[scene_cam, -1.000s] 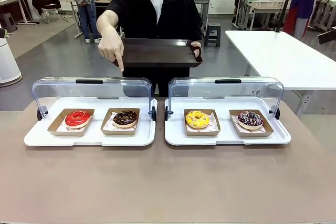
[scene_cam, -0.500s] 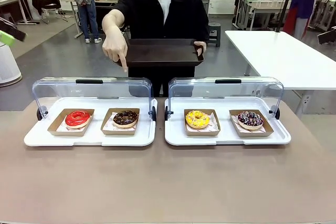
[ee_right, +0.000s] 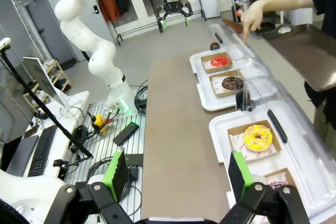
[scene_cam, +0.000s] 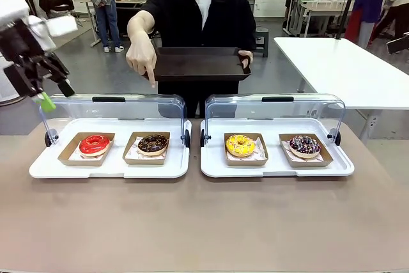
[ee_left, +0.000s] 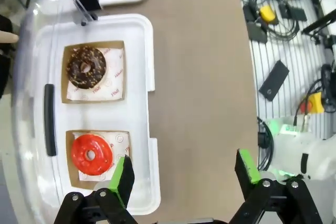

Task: Provide the desired donut to the person.
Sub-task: Pick up and lift the Paper togo box containing the Donut pointed at by the person.

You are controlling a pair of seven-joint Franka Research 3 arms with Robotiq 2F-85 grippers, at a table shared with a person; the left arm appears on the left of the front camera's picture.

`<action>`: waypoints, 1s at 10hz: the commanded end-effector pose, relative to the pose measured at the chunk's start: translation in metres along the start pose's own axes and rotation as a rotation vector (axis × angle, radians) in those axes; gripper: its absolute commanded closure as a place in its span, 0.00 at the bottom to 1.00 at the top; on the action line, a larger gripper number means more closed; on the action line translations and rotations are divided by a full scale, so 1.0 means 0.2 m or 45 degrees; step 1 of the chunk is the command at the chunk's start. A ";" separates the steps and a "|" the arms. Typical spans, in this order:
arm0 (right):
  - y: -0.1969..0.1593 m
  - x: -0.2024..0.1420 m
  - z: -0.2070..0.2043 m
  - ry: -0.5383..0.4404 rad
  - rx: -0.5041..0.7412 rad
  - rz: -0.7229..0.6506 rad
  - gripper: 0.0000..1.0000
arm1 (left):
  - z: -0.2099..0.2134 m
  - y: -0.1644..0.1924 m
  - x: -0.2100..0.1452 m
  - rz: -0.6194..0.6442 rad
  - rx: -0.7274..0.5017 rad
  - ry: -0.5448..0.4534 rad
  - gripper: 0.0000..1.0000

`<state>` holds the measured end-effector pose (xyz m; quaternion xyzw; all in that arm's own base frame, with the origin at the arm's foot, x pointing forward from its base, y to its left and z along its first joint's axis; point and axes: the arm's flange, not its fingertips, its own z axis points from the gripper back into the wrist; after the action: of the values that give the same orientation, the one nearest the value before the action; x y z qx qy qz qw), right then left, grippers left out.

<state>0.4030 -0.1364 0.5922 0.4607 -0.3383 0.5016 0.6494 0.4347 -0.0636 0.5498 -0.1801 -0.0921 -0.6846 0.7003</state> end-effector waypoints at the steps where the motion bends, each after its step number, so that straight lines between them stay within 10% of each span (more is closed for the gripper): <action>1: 0.01 0.00 0.00 -0.005 0.009 0.005 0.00 | -0.13 0.05 0.04 -0.006 0.037 0.106 0.00; 10: 0.01 0.00 0.00 -0.005 0.009 0.005 0.00 | -0.70 0.30 0.21 -0.175 0.208 0.330 0.00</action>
<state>0.4030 -0.1364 0.5923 0.4607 -0.3382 0.5017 0.6494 0.4734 -0.1508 0.4287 -0.0404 -0.0685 -0.7391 0.6688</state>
